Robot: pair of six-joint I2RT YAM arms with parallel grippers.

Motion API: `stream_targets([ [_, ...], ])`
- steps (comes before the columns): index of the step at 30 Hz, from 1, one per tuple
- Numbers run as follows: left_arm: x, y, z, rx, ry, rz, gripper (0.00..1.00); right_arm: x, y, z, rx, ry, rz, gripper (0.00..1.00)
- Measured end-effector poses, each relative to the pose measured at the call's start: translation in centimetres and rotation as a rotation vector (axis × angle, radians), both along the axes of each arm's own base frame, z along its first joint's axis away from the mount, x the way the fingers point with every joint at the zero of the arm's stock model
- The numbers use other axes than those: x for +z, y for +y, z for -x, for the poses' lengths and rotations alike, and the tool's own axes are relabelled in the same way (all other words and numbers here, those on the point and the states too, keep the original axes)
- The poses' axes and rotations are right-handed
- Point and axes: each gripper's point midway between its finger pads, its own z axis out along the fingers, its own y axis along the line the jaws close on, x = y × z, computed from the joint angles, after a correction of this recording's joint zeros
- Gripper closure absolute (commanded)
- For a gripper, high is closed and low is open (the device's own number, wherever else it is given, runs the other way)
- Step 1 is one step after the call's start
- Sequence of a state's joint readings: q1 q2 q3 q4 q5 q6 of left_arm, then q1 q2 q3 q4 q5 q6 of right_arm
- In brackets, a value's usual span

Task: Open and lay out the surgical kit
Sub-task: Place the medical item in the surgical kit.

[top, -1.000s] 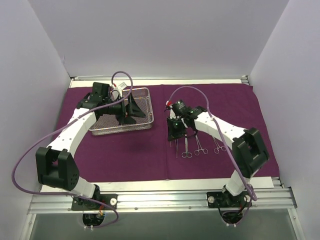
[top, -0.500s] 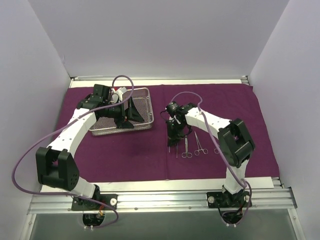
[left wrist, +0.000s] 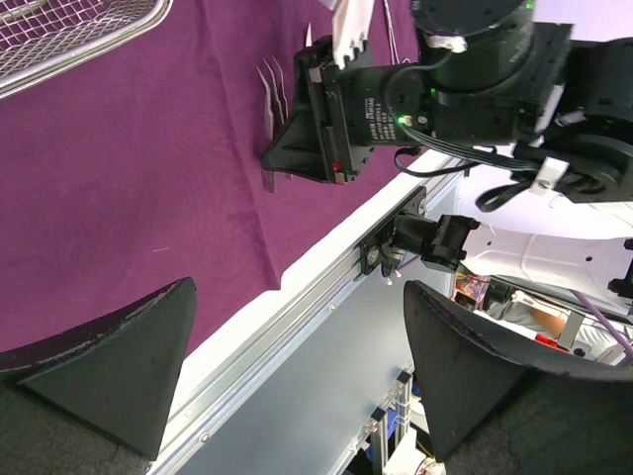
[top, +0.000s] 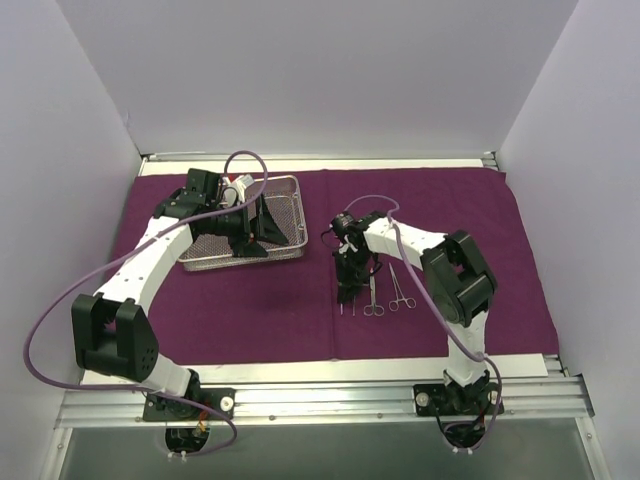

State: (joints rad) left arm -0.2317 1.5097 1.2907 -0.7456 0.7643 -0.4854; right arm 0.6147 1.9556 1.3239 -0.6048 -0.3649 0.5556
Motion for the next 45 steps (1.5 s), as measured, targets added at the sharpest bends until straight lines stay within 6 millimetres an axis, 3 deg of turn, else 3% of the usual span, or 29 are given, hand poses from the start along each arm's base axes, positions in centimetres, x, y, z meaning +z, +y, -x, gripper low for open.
stream_targets([
  [6,-0.2,0.2,0.0,0.007,0.007,-0.008,0.06,-0.7,-0.2,0.2,0.006,0.021,0.011,0.99],
  [14,-0.3,0.9,-0.4,0.034,0.010,-0.019,0.06,-1.0,-0.5,0.1,0.001,0.031,0.010,0.80],
  [18,-0.6,1.5,-0.6,0.049,0.013,-0.039,0.06,-1.2,-0.4,0.3,0.009,0.041,0.004,0.76],
  [29,0.1,4.7,-2.0,0.109,-0.055,-0.191,0.06,-0.5,-0.2,-0.1,0.015,0.040,-0.009,0.66],
  [32,0.4,7.2,-3.0,0.174,-0.086,-0.295,0.06,0.6,0.0,-1.0,0.019,0.018,-0.004,0.62],
  [36,0.0,13.3,-3.6,0.359,-0.081,-0.459,0.06,3.4,0.3,-4.1,0.015,-0.079,-0.015,0.62],
  [38,-0.4,17.0,-3.3,0.470,-0.065,-0.529,0.06,4.8,-0.6,-5.7,-0.018,-0.128,-0.020,0.62],
  [39,-0.7,18.9,-3.0,0.528,-0.047,-0.560,0.06,5.4,-1.4,-6.5,-0.042,-0.149,-0.021,0.63],
  [42,-2.0,24.3,-1.4,0.690,0.033,-0.642,0.06,7.0,-5.1,-9.1,-0.143,-0.203,-0.017,0.80],
  [43,-2.5,25.7,-0.9,0.731,0.059,-0.668,0.06,7.3,-6.6,-9.9,-0.187,-0.219,-0.015,0.93],
  [45,-3.7,27.4,0.0,0.781,0.118,-0.706,0.06,7.5,-10.7,-11.4,-0.290,-0.246,-0.005,0.99],
])
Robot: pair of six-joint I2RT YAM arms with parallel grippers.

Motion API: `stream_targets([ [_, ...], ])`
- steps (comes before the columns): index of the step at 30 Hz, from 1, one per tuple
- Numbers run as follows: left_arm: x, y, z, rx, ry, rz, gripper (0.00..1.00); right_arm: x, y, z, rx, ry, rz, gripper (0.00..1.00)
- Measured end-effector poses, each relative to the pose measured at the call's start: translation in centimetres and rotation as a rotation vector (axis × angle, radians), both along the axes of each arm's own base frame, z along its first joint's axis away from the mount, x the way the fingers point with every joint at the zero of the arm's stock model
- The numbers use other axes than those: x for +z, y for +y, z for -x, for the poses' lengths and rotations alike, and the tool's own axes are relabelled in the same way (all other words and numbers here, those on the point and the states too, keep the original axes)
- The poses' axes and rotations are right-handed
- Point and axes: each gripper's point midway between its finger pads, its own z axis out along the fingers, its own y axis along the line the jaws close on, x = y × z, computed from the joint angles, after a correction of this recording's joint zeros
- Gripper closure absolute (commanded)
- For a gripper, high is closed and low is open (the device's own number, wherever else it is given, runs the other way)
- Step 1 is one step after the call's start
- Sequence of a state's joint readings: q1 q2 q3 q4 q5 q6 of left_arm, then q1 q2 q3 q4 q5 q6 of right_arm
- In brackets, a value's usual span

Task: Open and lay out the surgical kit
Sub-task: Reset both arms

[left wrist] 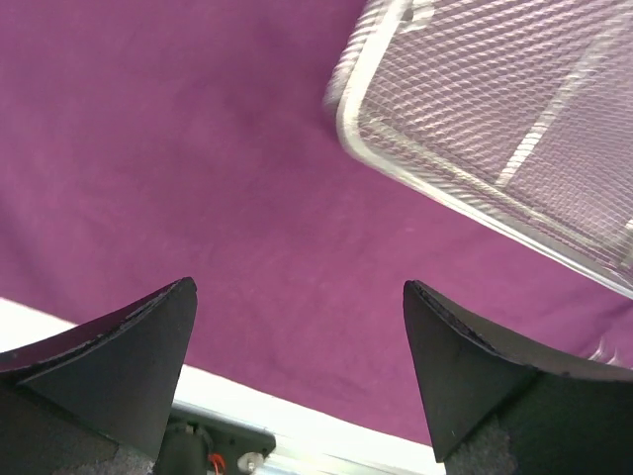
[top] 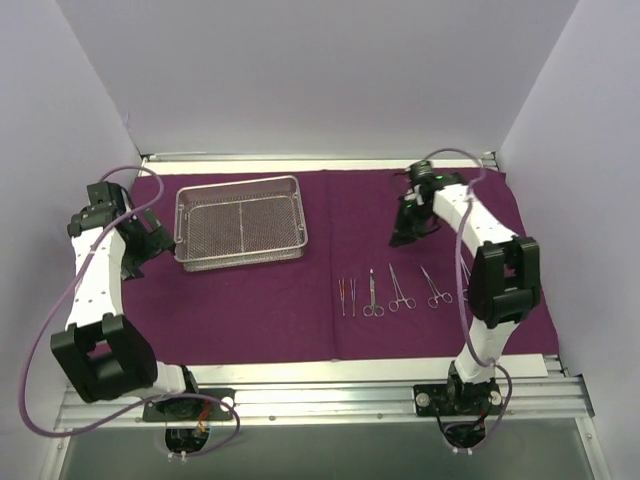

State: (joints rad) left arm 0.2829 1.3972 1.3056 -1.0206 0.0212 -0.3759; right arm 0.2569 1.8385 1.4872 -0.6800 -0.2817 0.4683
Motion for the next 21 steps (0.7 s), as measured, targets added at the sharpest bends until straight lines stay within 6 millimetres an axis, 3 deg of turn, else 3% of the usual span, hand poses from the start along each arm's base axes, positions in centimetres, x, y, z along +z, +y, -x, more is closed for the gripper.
stream_targets([
  [5,-2.5,1.8,1.0,0.076,0.099,-0.014,0.06,-1.4,-9.4,-1.6,-0.205,0.003,0.069,1.00],
  [8,-3.8,2.8,2.3,0.140,0.146,-0.024,0.05,-2.0,-13.7,-1.7,-0.276,0.003,0.113,1.00],
  [10,-4.9,3.4,3.2,0.192,0.174,-0.013,0.17,-2.4,-16.3,-1.5,-0.324,0.005,0.138,1.00],
  [12,-5.9,3.9,3.9,0.242,0.196,0.006,0.39,-3.1,-18.4,-1.0,-0.363,0.016,0.158,1.00],
  [16,-7.5,5.0,4.5,0.320,0.223,0.041,0.67,-3.9,-21.9,0.2,-0.431,0.040,0.200,1.00],
  [18,-8.3,5.4,4.2,0.333,0.229,0.053,0.74,-3.9,-23.1,0.3,-0.456,0.035,0.214,1.00],
  [19,-8.7,5.5,4.0,0.336,0.234,0.061,0.83,-3.9,-23.6,0.3,-0.471,0.033,0.218,1.00],
  [21,-9.8,5.5,3.6,0.332,0.249,0.080,0.84,-3.9,-24.7,0.4,-0.499,0.029,0.221,1.00],
])
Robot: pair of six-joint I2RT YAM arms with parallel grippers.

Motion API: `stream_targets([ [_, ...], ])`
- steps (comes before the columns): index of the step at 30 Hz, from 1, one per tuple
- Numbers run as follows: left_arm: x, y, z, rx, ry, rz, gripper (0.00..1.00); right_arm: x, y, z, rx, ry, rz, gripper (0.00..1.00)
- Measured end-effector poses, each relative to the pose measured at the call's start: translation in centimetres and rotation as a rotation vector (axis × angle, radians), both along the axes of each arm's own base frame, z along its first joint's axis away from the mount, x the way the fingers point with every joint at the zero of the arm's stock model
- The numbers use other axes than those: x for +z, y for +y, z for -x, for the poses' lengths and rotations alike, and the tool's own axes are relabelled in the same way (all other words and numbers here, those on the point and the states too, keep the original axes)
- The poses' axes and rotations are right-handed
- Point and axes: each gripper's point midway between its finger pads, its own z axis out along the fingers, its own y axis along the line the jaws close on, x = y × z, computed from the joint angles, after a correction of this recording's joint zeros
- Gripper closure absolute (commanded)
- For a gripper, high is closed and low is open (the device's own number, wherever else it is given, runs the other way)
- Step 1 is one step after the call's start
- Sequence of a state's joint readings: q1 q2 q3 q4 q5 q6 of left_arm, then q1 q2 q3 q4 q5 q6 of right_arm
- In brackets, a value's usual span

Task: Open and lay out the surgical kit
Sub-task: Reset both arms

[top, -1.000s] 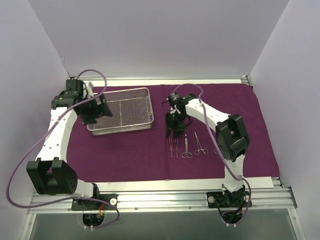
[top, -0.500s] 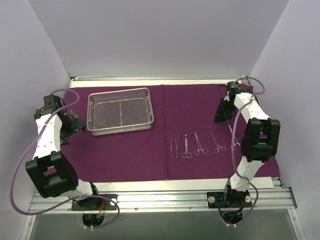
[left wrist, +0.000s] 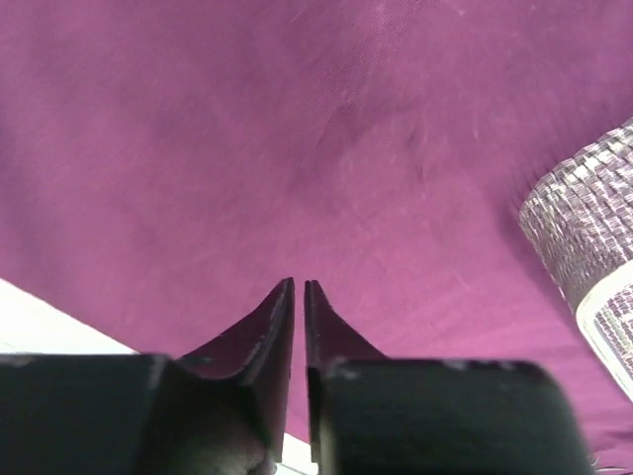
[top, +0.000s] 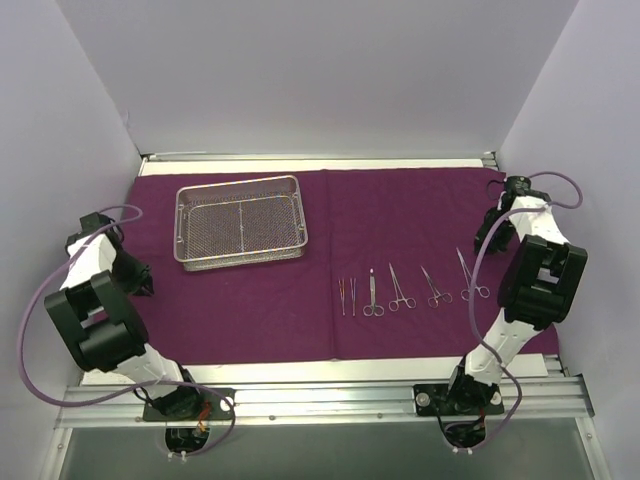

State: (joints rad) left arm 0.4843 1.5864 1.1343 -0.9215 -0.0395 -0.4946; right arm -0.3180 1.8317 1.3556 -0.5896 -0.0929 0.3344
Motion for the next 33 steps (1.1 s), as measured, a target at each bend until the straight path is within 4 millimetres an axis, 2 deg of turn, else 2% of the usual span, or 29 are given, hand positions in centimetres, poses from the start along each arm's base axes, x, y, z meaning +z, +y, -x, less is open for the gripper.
stream_targets([
  [2,-1.3,0.0,-0.3,-0.002,0.017,0.017,0.86,-0.2,-0.6,0.1,-0.017,0.002,-0.001,1.00],
  [4,-2.6,0.0,-0.1,-0.004,0.051,0.034,0.95,-0.6,-1.2,0.1,-0.031,0.011,-0.004,1.00],
  [9,-5.7,0.5,1.0,-0.018,0.172,0.039,0.97,-0.5,-1.1,-0.8,-0.026,0.001,-0.016,1.00],
  [14,-5.9,1.5,0.8,-0.028,0.206,0.021,0.98,0.4,-0.5,-2.0,-0.004,-0.034,-0.024,1.00],
  [22,-6.0,3.2,1.1,-0.007,0.220,0.029,0.97,0.3,0.9,-2.1,0.025,-0.037,-0.042,1.00],
  [24,-5.9,3.4,1.1,-0.012,0.217,0.034,0.84,0.3,1.0,-1.9,0.026,-0.034,-0.045,1.00],
  [25,-5.9,3.4,1.1,-0.015,0.215,0.035,0.62,0.2,1.0,-1.8,0.027,-0.033,-0.046,1.00],
  [26,-5.9,3.5,1.2,-0.023,0.217,0.032,0.52,0.2,1.1,-1.8,0.028,-0.034,-0.051,1.00],
  [28,-5.7,3.6,1.4,-0.022,0.212,0.026,0.38,0.2,1.6,-1.8,0.038,-0.036,-0.065,0.99],
  [29,-5.6,3.6,1.5,-0.020,0.205,0.024,0.26,0.2,1.8,-1.9,0.042,-0.037,-0.069,0.99],
  [30,-5.5,3.5,1.6,-0.018,0.197,0.024,0.22,0.2,2.0,-1.9,0.048,-0.039,-0.072,0.98],
  [31,-5.3,3.4,1.6,-0.013,0.186,0.026,0.01,0.2,2.3,-2.0,0.055,-0.039,-0.074,0.97],
  [32,-5.0,3.3,1.5,-0.013,0.176,0.026,0.06,0.3,2.7,-2.1,0.066,-0.040,-0.077,0.97],
  [33,-4.7,3.2,1.4,-0.006,0.163,0.025,0.06,0.3,3.2,-2.2,0.079,-0.041,-0.080,0.96],
])
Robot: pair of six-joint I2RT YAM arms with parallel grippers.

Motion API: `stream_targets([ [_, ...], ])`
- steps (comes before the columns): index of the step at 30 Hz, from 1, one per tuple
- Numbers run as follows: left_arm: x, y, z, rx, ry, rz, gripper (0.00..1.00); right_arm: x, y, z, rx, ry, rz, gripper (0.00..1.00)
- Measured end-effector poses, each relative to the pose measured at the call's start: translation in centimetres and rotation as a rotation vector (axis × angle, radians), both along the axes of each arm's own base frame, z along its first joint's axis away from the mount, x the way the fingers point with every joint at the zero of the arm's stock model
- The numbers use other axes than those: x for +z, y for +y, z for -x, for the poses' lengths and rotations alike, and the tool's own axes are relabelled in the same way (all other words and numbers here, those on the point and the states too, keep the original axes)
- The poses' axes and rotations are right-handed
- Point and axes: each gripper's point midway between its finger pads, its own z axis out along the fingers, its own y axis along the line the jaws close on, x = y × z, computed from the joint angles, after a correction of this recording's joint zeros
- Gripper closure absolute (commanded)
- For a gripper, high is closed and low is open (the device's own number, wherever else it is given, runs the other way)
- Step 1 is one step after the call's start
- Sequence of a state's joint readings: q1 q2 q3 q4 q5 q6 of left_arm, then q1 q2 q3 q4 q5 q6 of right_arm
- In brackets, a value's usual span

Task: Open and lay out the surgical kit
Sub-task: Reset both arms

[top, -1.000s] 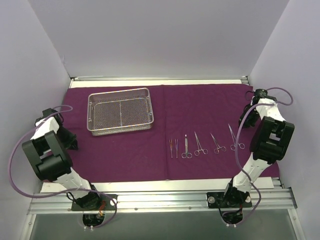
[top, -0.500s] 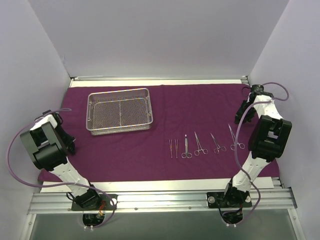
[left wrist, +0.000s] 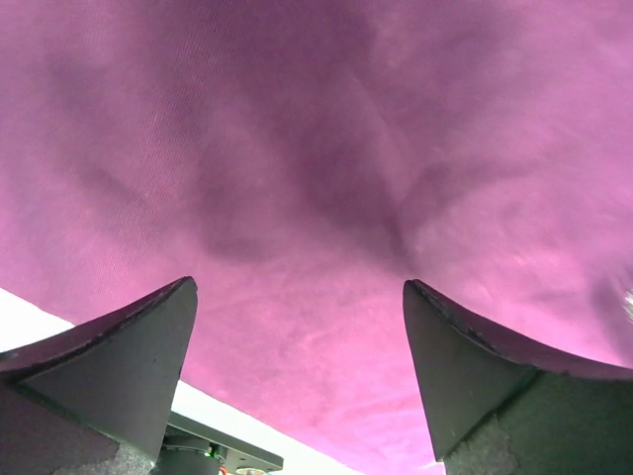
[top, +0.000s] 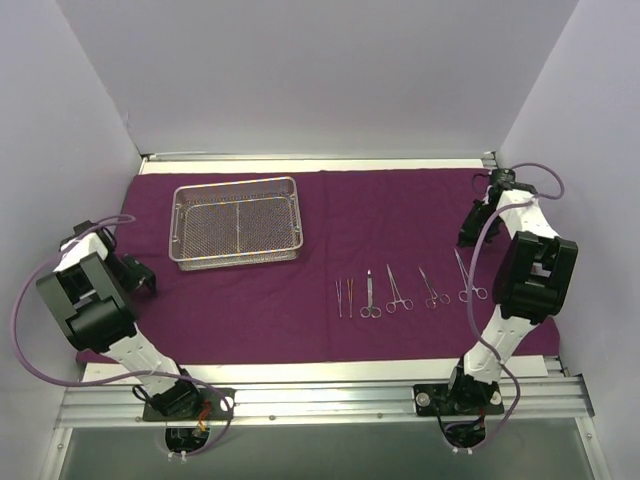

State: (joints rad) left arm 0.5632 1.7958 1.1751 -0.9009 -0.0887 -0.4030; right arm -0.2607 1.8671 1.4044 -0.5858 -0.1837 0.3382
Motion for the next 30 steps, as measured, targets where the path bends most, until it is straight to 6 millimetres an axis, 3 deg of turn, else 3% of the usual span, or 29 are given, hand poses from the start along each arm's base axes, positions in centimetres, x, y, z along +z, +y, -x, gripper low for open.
stream_targets([
  [6,3.9,-0.6,-1.6,-0.028,-0.107,-0.069,0.06,1.5,3.1,-2.0,0.081,-0.055,-0.002,0.85],
  [11,9.4,-2.3,-3.8,-0.083,-0.256,-0.144,0.06,3.0,5.4,-2.7,0.122,-0.110,-0.015,0.77],
  [13,11.9,-3.6,-4.8,-0.119,-0.332,-0.167,0.06,3.6,6.4,-2.7,0.136,-0.132,-0.024,0.55],
  [14,13.3,-4.3,-5.3,-0.136,-0.373,-0.177,0.06,3.9,6.9,-2.6,0.144,-0.142,-0.029,0.16],
  [15,14.6,-5.2,-5.8,-0.165,-0.407,-0.183,0.06,4.2,7.4,-2.4,0.150,-0.152,-0.038,0.00],
  [18,18.1,-7.8,-7.9,-0.252,-0.514,-0.187,0.06,4.7,8.9,-1.4,0.191,-0.178,-0.068,0.00],
  [20,19.2,-10.1,-9.1,-0.317,-0.576,-0.148,0.06,5.1,9.9,-0.5,0.214,-0.198,-0.093,0.00],
  [30,19.4,-21.6,-11.1,-0.583,-0.786,0.277,0.06,8.3,15.3,3.4,0.274,-0.444,-0.353,0.00],
])
